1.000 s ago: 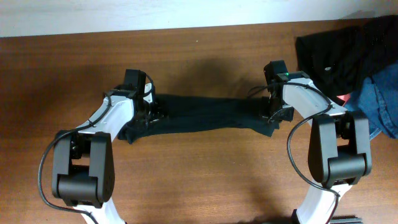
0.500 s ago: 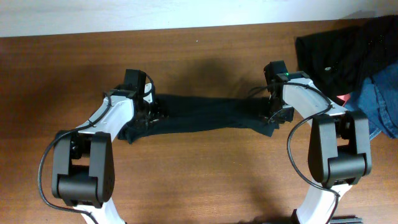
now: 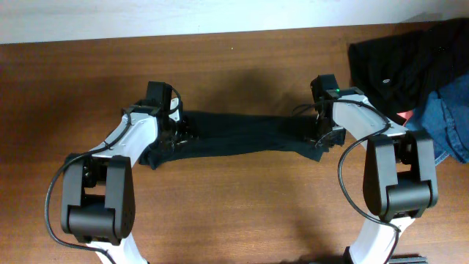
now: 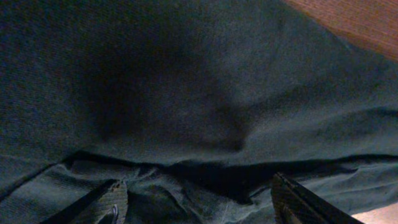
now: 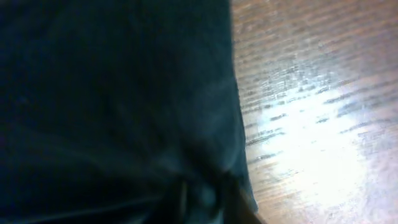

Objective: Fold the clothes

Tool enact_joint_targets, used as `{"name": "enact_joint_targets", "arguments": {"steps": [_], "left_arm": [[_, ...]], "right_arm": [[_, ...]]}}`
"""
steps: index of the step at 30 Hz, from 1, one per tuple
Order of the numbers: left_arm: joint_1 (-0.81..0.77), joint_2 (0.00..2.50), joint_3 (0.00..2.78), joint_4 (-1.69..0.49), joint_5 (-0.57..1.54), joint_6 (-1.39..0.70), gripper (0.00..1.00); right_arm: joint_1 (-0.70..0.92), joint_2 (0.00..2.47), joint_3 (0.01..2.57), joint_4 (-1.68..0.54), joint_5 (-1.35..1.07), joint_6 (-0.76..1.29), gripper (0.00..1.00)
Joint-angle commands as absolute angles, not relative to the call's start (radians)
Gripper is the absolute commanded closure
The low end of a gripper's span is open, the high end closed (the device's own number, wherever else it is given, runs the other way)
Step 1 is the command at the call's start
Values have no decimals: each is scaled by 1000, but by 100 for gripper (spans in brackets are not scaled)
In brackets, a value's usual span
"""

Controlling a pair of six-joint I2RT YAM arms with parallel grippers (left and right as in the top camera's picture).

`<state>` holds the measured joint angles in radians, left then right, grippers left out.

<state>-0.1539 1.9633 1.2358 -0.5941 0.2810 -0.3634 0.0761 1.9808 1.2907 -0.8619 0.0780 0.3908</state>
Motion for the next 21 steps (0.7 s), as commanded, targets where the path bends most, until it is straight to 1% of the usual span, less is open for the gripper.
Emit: {"name": "enact_joint_targets", "arguments": {"steps": [1, 2, 8, 15, 21], "left_arm": [[-137, 2067, 1179, -598, 172, -355, 25], [-137, 2067, 1179, -598, 172, -355, 25], [-137, 2067, 1179, -598, 172, -355, 25], [-137, 2067, 1179, -598, 172, -355, 25], [-137, 2067, 1179, -598, 172, -355, 25]], "right_arm": [[77, 1989, 1274, -856, 83, 398, 95], [77, 1989, 1274, -857, 83, 398, 96], [77, 1989, 1285, -877, 93, 398, 95], [77, 1989, 1359, -951, 115, 398, 96], [76, 1989, 1378, -947, 117, 398, 96]]}}
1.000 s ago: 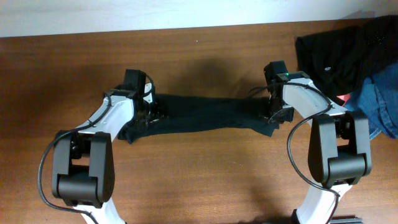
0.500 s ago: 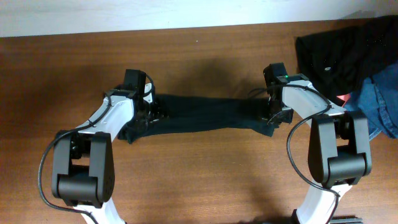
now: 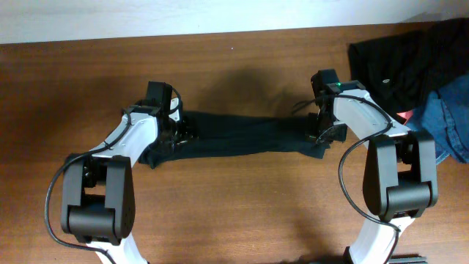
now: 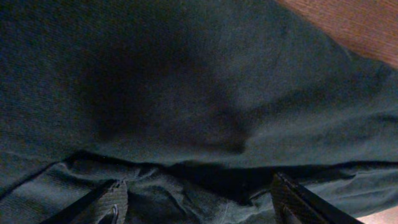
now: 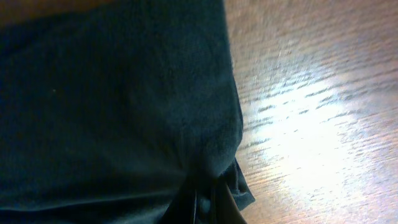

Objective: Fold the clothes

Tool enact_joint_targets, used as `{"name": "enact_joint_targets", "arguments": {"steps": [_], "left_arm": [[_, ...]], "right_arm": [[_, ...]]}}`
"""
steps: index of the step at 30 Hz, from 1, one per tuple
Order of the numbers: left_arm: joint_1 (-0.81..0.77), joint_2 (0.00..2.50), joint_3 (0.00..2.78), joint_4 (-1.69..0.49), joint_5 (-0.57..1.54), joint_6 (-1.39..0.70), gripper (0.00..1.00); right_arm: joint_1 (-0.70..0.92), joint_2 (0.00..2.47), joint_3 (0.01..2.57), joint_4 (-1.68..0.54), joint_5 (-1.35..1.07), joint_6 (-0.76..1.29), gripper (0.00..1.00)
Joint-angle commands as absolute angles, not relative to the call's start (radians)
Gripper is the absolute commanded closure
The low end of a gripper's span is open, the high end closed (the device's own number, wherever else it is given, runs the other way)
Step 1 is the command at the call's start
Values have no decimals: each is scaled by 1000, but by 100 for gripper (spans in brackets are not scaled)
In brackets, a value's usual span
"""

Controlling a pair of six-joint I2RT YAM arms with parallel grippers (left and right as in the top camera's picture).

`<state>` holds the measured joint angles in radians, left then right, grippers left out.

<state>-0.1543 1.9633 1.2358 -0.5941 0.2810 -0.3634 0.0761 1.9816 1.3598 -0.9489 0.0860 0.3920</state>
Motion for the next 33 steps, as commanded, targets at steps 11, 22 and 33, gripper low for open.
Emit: {"name": "enact_joint_targets", "arguments": {"steps": [11, 22, 33], "left_arm": [[-137, 2067, 1179, -599, 173, -355, 45], [-137, 2069, 1179, -594, 163, -355, 99], [-135, 2090, 1179, -590, 157, -356, 99]], "right_arm": [[64, 1989, 1379, -934, 147, 398, 96], [28, 1989, 1379, -926, 105, 398, 96], [24, 1989, 1379, -882, 83, 397, 96]]}}
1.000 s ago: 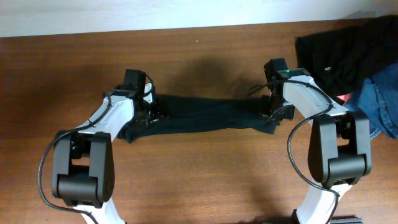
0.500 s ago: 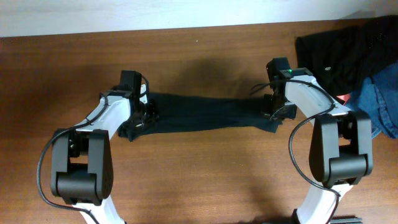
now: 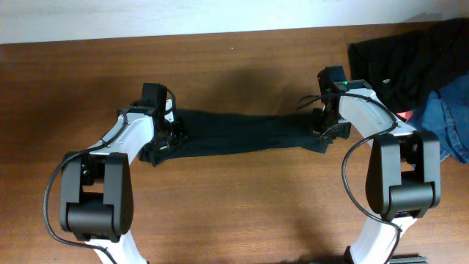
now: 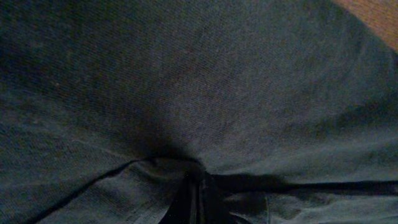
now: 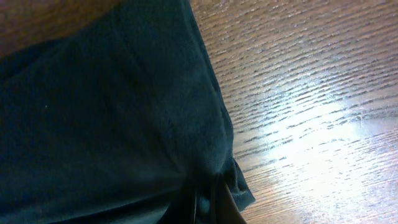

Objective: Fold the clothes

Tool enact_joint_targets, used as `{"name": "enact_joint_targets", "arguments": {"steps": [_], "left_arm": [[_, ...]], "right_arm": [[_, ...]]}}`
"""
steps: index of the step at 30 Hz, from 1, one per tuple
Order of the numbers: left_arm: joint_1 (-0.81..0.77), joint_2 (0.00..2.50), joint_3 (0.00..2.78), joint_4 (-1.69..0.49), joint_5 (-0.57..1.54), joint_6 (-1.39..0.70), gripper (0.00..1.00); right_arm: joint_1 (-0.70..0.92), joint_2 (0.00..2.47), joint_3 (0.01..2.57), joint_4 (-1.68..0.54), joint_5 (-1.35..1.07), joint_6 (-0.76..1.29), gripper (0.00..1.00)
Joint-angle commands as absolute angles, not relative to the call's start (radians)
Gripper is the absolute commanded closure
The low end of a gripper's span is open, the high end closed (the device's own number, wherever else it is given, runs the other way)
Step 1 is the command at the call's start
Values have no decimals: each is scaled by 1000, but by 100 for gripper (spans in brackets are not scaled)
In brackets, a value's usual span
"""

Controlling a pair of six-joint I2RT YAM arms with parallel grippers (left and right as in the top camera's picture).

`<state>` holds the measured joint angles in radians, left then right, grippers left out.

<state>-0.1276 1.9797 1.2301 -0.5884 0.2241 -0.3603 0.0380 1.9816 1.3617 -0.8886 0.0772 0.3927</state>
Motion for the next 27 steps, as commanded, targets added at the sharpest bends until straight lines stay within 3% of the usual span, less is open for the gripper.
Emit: {"name": "enact_joint_targets", "arguments": {"steps": [1, 13, 27], "left_arm": [[-135, 2090, 1179, -590, 157, -356, 99], [-135, 2090, 1179, -590, 158, -355, 99], [-135, 2090, 1180, -591, 162, -355, 99]], "right_arm": [[23, 1989, 1380, -880, 83, 397, 96], [-20, 1989, 1473, -971, 74, 380, 96], [-20, 1989, 1473, -889, 56, 329, 96]]}}
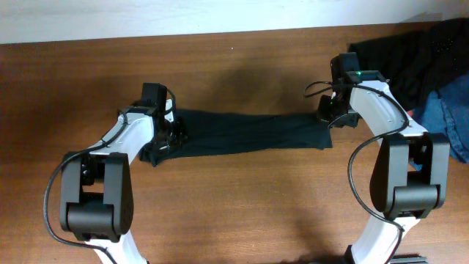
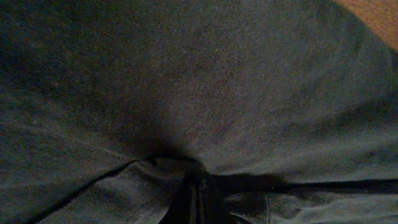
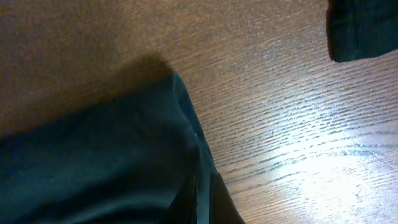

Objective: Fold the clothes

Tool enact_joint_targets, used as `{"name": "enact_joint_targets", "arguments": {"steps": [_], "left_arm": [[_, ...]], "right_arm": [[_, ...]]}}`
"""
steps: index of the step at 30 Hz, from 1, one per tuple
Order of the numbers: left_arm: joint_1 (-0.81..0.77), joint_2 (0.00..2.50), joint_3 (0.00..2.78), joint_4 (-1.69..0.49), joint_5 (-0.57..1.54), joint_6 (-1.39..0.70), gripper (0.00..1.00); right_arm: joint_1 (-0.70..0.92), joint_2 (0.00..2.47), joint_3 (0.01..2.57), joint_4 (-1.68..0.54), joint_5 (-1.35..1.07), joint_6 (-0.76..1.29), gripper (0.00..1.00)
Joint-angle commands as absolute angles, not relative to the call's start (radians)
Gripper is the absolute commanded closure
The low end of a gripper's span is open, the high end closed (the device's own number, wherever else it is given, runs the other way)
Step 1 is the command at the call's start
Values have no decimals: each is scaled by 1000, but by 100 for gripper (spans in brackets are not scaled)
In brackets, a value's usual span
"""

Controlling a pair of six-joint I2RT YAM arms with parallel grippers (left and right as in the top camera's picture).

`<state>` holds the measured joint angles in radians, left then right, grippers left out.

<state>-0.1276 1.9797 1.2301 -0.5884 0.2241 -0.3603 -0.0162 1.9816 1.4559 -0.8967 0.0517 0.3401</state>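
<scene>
A dark teal garment (image 1: pixel 245 133) lies stretched in a long band across the middle of the wooden table. My left gripper (image 1: pixel 174 134) is shut on its left end; in the left wrist view the cloth (image 2: pixel 205 87) fills the frame and bunches into the closed left gripper (image 2: pixel 198 202). My right gripper (image 1: pixel 331 117) is shut on the right end, where the cloth (image 3: pixel 99 162) is pinched at the right gripper (image 3: pixel 202 199) with bare wood beside it.
A pile of other clothes sits at the table's back right corner: a black garment (image 1: pixel 399 59), blue denim (image 1: pixel 448 121) and a bit of red. A corner of dark fabric (image 3: pixel 364 31) shows in the right wrist view. The wooden table (image 1: pixel 242 213) extends in front.
My right gripper has moved right and toward the back with the garment's right end, pulling the band longer. The left gripper holds its end in the same place.
At first the left gripper stood open over the garment's left end while the right was shut on the right end. By the last earlier moment the left had shut on the cloth. The right end has since gone further right, stretching the garment.
</scene>
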Motion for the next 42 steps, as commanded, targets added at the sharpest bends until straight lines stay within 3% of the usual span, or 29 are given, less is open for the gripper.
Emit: {"name": "enact_joint_targets", "arguments": {"steps": [1, 8, 9, 10, 15, 18, 23, 42], "left_arm": [[-135, 2090, 1180, -591, 162, -355, 99], [-135, 2090, 1181, -591, 164, -355, 99], [-135, 2090, 1181, -591, 164, -355, 99], [-135, 2090, 1181, -591, 164, -355, 98], [-135, 2090, 1181, -591, 169, -355, 98], [-135, 2090, 1182, -591, 172, -355, 94], [-135, 2090, 1182, -592, 172, -355, 93], [-135, 2090, 1182, -591, 172, -355, 92]], "right_arm": [[-20, 1989, 1473, -885, 54, 326, 96], [-20, 1989, 1473, -900, 52, 315, 96], [-20, 1989, 1473, -913, 52, 315, 92], [-20, 1989, 1473, -925, 52, 315, 81], [-20, 1989, 1466, -938, 52, 314, 63], [-20, 1989, 1442, -893, 52, 284, 64], [-20, 1989, 1398, -840, -11, 217, 73], [-20, 1989, 1303, -752, -19, 190, 68]]}}
